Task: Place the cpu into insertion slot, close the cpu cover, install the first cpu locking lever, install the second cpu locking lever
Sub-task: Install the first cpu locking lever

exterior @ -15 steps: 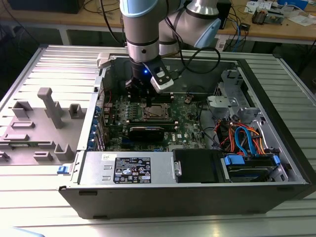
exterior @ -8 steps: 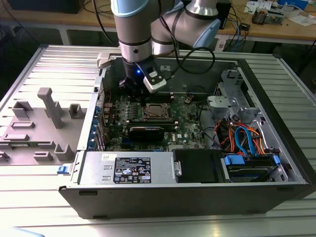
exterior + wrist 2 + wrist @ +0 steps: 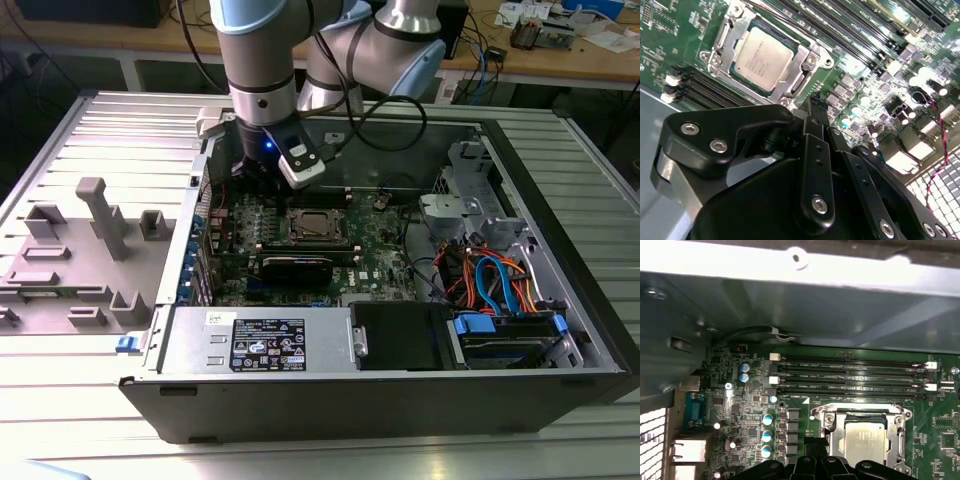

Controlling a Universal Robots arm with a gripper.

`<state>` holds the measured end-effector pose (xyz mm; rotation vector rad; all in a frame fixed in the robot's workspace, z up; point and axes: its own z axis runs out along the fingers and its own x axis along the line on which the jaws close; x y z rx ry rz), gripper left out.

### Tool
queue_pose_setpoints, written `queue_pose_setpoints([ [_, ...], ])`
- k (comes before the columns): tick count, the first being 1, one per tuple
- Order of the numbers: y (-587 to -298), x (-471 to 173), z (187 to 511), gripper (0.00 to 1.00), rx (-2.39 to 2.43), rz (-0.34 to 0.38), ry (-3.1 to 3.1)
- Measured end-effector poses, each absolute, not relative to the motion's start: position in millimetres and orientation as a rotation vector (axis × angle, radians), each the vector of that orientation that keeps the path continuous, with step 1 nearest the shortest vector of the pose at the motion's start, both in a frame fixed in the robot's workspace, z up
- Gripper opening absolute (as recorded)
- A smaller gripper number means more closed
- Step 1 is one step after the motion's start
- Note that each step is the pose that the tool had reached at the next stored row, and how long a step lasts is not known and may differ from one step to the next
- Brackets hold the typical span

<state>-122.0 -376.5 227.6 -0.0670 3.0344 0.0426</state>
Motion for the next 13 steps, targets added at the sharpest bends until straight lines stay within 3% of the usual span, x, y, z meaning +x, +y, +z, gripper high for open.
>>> queue_pose_setpoints([
  [13, -376.6, -122.3, 232.2, 0.11, -0.067, 0.043, 3.034],
])
